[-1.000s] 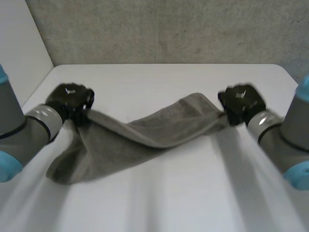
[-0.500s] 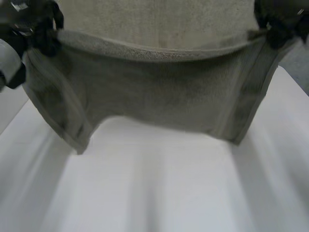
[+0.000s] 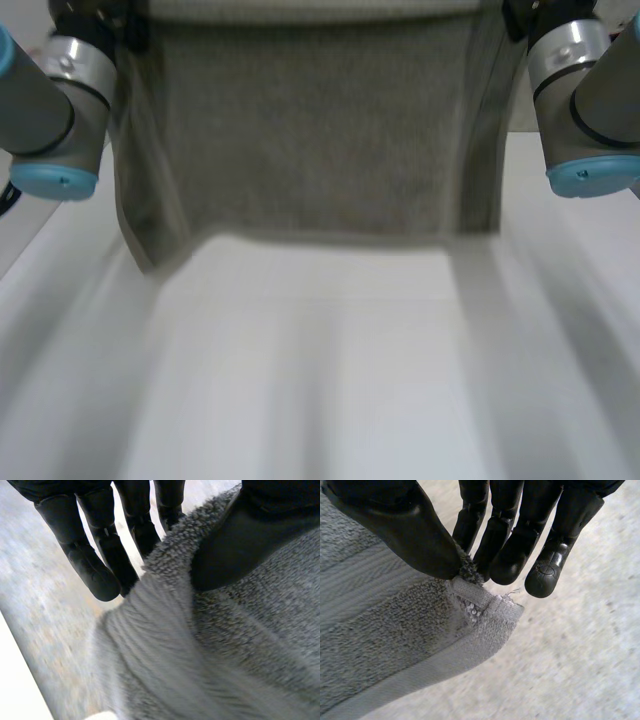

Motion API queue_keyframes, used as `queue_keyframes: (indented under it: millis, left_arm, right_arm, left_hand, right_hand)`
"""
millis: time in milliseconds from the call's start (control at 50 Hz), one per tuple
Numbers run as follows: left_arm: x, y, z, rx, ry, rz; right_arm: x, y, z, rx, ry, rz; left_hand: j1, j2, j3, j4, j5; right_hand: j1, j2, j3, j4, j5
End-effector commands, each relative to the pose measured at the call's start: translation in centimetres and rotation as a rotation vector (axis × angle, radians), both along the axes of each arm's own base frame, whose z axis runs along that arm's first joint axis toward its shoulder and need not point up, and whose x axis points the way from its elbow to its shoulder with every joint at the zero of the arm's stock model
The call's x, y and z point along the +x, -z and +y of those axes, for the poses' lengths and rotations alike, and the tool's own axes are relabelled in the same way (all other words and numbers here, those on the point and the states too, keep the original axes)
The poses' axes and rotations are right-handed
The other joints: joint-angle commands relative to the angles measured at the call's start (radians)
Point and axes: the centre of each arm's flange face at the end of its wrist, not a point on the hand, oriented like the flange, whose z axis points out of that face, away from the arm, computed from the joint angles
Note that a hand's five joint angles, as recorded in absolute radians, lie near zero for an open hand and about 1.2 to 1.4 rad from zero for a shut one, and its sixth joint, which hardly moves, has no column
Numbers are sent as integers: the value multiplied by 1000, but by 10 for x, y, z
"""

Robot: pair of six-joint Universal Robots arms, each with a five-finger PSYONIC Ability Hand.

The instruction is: Fold the towel.

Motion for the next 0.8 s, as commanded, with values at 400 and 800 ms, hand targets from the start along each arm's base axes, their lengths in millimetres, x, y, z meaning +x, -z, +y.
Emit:
queue_keyframes:
  millis: [400, 800]
  left_arm:
    - [24, 178, 111, 592, 71, -326]
    - [35, 199, 184, 674, 97, -460]
  right_arm:
    - [-40, 173, 106, 826, -114, 299]
    - [-92, 170, 129, 802, 13, 220]
  left_hand:
    - [-72, -124, -152, -129, -269]
    - [-621, -673, -700, -678, -818]
  right_hand:
    - [65, 89, 61, 50, 67]
    - [65, 89, 61, 50, 67]
